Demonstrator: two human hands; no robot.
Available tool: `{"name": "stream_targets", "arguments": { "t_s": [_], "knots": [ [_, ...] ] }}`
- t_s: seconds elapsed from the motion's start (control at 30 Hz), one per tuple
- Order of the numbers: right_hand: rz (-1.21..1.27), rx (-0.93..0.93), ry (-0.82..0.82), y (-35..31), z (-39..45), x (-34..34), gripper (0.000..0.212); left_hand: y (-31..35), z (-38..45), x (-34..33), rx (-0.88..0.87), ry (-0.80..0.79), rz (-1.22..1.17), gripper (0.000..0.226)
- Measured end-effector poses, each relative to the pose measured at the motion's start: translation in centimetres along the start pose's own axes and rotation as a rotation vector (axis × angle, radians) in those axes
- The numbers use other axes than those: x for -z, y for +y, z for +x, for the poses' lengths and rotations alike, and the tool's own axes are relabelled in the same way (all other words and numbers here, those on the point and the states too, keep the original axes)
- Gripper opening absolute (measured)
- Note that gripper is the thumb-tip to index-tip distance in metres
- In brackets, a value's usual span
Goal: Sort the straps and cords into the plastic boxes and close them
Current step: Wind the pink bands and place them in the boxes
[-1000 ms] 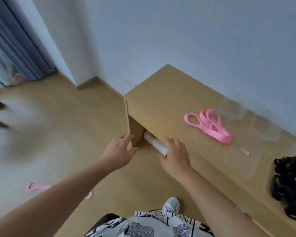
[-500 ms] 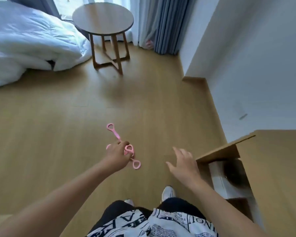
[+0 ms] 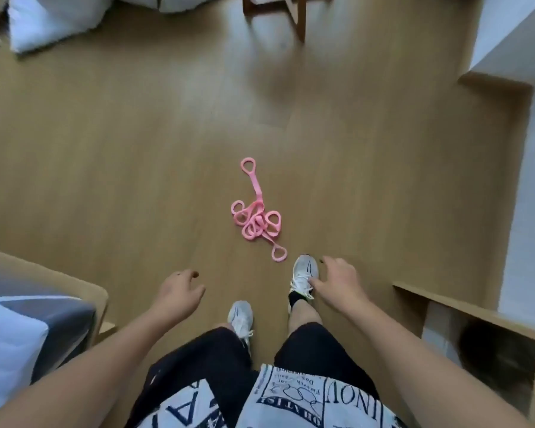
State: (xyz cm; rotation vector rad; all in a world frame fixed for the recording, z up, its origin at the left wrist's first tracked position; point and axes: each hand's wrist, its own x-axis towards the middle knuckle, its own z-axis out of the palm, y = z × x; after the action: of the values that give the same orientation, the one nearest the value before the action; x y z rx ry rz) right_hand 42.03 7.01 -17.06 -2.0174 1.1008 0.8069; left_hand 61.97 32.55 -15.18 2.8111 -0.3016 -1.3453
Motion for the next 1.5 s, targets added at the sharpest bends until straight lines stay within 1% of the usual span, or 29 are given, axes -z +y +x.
{"name": "stream_targets", "arguments": {
  "t_s": [0.1,0.2,0.3,0.4,0.47,0.6,0.73,0.8,0.83,0.93,1.0,1.03,1.1,1.17,1.27,1.3,1.33,1.37,1.4,1.43,1.5],
  "knots": [
    [-0.035,-0.009,-0.083,0.4,4.4,-1.0,0.055,1.9,2.4,-2.0,0.019,-0.05,-0.014,0.046],
    [-0.042,0.003,-0.148,0.3,8.8,-3.4,0.054,3.7,5.4,-4.3,-0.005,-0.099,-0.052,0.045],
    [-0.027,0.007,-0.191,0.4,14.0,-7.2,0.056,4.7,9.5,-7.2,-0.022,-0.122,-0.106,0.039],
    [-0.017,-0.03,-0.218,0.8,20.5,-12.2,0.053,4.7,14.9,-10.9,-0.009,-0.136,-0.168,0.035],
    [-0.002,-0.071,-0.229,1.3,25.8,-16.3,0.05,4.2,19.4,-13.9,0.021,-0.158,-0.208,0.035],
    [0.007,-0.086,-0.256,1.7,36.3,-23.7,0.049,2.0,27.0,-19.1,0.079,-0.157,-0.265,0.032],
    [0.002,-0.138,-0.187,1.2,45.9,-29.9,0.046,-1.2,32.7,-22.3,0.118,-0.126,-0.3,0.029],
    [-0.052,-0.154,-0.163,0.6,48.3,-32.6,0.051,-2.6,34.0,-22.7,0.123,-0.131,-0.304,0.029],
    [-0.083,-0.155,-0.168,0.2,48.6,-33.8,0.049,-3.3,34.4,-22.7,0.122,-0.143,-0.304,0.029],
    [-0.131,-0.121,-0.2,-1.3,47.9,-35.9,0.025,-4.6,34.9,-21.8,0.107,-0.188,-0.296,0.03],
    [-0.07,-0.083,-0.229,-3.2,46.1,-35.7,0.013,-5.1,35.0,-20.8,0.09,-0.215,-0.268,0.033],
    [0.004,-0.061,-0.25,-4.4,44.8,-35.1,0.01,-5.2,34.9,-20.2,0.072,-0.227,-0.251,0.035],
    [0.2,-0.017,-0.289,-7.0,41.5,-33.1,0.01,-5.0,34.3,-18.7,0.023,-0.253,-0.237,0.042],
    [0.361,0.029,-0.296,-9.5,37.6,-29.8,0.009,-4.3,33.5,-16.9,-0.057,-0.269,-0.236,0.055],
    [0.388,0.202,-0.287,-12.2,32.0,-23.6,0.018,-2.3,32.0,-13.3,-0.237,-0.268,-0.24,0.08],
    [0.397,0.251,-0.294,-13.1,29.9,-21.1,0.021,-1.5,31.4,-11.8,-0.312,-0.256,-0.239,0.082],
    [0.409,0.301,-0.292,-14.0,27.8,-18.7,0.026,-0.8,30.7,-10.2,-0.392,-0.245,-0.224,0.078],
    [0.427,0.345,-0.281,-14.8,25.8,-16.2,0.03,-0.2,29.9,-8.5,-0.467,-0.235,-0.199,0.067],
    [0.452,0.374,-0.27,-15.5,23.8,-13.8,0.03,0.4,29.0,-6.9,-0.525,-0.231,-0.174,0.053],
    [0.487,0.391,-0.263,-16.1,21.9,-11.3,0.024,0.9,28.0,-5.3,-0.538,-0.24,-0.164,0.038],
    [0.598,0.394,-0.247,-17.5,18.6,-6.2,0.011,1.9,25.5,-1.7,-0.446,-0.311,-0.218,0.014]
  ]
}}
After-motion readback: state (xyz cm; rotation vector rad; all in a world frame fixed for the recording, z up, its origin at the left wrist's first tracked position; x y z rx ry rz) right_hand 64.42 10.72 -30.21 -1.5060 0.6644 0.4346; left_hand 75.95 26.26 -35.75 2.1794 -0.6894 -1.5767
